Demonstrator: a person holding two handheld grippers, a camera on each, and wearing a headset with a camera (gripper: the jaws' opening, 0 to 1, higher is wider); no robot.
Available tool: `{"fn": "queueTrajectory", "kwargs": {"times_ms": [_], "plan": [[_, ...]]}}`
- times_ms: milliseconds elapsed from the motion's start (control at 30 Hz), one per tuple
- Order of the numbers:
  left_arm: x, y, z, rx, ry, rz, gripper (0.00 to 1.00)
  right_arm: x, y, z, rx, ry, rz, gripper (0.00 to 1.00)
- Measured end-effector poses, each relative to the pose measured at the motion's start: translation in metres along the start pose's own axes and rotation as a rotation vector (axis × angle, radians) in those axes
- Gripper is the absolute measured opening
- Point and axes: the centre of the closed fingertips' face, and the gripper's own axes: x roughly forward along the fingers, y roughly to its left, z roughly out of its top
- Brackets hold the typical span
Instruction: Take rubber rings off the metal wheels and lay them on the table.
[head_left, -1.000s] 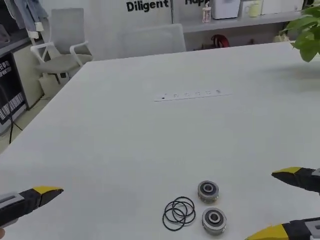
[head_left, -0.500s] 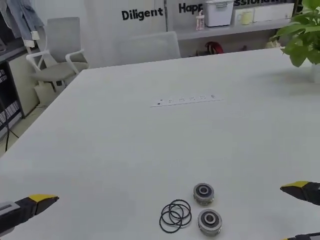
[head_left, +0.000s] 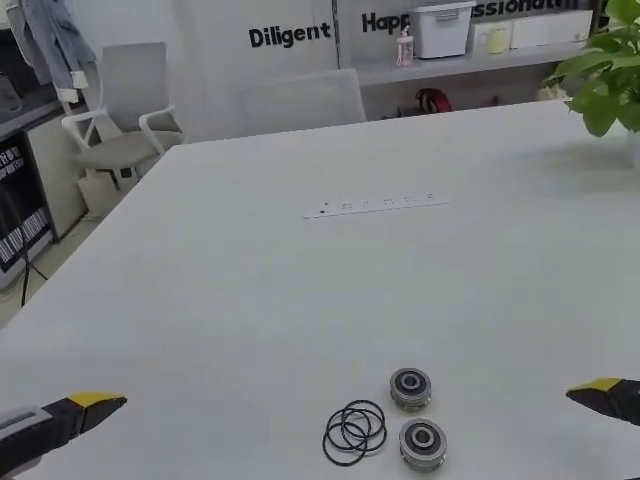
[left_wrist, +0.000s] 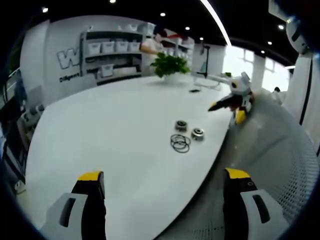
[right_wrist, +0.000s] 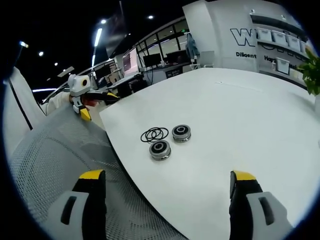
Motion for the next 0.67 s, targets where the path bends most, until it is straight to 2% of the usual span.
{"fn": "queueTrajectory", "kwargs": {"times_ms": [233, 667], "plan": [[-0.0007, -0.0006, -0.0005, -0.019, -0.008, 0.002, 1.00, 0.0025, 0.0027, -0.0007, -0.006, 0.017, 0.014, 1.00], [0.0002, -0.0020, -0.0017, -0.015, 0.003, -0.003, 1.00, 0.0034, 0.0014, -0.0031, -0.005, 0.035, 0.019, 1.00]]}}
